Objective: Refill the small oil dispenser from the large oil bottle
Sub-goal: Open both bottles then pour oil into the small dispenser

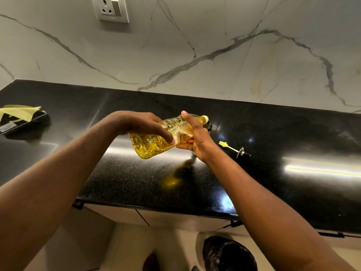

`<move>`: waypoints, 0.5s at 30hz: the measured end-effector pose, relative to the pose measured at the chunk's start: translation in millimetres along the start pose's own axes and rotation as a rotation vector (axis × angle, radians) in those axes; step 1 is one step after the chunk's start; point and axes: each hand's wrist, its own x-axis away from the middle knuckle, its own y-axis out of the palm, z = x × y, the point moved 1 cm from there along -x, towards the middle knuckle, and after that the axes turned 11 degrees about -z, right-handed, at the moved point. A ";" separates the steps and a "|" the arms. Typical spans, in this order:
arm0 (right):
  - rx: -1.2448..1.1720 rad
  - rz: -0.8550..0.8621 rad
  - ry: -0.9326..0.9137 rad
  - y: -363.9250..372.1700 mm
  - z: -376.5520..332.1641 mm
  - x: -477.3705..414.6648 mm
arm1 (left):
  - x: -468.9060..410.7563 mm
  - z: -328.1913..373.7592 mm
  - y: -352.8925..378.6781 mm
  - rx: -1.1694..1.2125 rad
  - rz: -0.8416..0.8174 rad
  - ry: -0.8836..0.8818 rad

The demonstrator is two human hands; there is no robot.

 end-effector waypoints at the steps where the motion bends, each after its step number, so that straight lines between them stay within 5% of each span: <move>1: -0.001 0.000 0.000 -0.1 0.1 0.2 | 0.4 0.2 0.3 0.000 0.000 0.001; 15: -0.019 -0.035 -0.012 0.4 -0.7 4.4 | 2.5 1.2 -1.4 -0.013 0.007 -0.004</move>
